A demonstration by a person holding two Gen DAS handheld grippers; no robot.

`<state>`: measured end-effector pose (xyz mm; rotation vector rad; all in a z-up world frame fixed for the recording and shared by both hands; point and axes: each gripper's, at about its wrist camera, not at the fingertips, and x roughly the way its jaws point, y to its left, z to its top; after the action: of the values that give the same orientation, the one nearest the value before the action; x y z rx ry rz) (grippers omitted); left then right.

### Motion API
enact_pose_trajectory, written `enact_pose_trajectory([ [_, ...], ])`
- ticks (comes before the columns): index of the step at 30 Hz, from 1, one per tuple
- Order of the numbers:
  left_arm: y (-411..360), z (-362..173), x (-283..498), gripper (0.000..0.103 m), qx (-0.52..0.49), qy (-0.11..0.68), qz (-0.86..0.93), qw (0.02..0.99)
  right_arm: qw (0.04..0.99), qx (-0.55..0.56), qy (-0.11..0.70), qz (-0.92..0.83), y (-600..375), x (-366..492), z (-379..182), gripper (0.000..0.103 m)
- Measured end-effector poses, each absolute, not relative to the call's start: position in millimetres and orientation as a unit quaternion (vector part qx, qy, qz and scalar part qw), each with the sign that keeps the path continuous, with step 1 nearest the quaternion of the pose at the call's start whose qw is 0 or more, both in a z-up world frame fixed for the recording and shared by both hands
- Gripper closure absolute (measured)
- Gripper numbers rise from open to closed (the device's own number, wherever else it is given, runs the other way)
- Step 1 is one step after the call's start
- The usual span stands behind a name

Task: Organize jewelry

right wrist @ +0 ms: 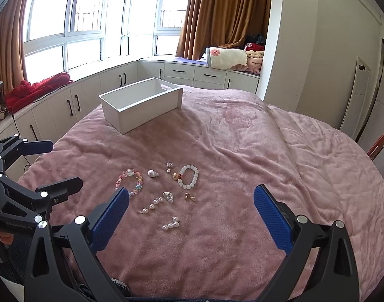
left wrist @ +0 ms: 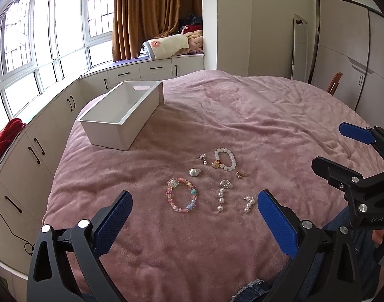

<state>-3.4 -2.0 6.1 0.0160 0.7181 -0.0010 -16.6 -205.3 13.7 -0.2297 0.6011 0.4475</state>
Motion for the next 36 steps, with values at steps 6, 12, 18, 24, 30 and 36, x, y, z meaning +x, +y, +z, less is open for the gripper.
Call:
enact_pose_trajectory([
  [6, -1.7, 7.8, -3.5, 0.002, 0.006, 0.350, -0.001, 0.937, 0.924, -0.112, 0.293, 0.218, -205.3, -16.7, 13.6, 0.005],
  [12, -3.0, 8.4, -3.9, 0.002, 0.008, 0.349, 0.000, 0.937, 0.924, -0.112, 0.293, 0.218, -205.3, -16.9, 13.4, 0.005],
  [18, -2.1, 10.4, -3.3, 0.002, 0.000, 0.350, -0.001, 0.937, 0.923, -0.112, 0.294, 0.219, -205.3, -16.3, 13.9, 0.005],
  [24, -1.5, 10.3, -4.1, 0.002, 0.003, 0.350, -0.001, 0.937, 0.923, -0.112, 0.294, 0.219, -205.2, -16.4, 14.0, 0.005],
  [30, -0.3, 10.2, -4.3, 0.002, 0.002, 0.349, -0.002, 0.937, 0.923, -0.113, 0.294, 0.220, -205.1, -16.4, 14.2, 0.005],
  [36, -0.7, 10.0, -4.2, 0.002, 0.002, 0.350, -0.002, 0.937, 0.923, -0.113, 0.293, 0.220, -204.7, -16.3, 14.9, 0.005],
])
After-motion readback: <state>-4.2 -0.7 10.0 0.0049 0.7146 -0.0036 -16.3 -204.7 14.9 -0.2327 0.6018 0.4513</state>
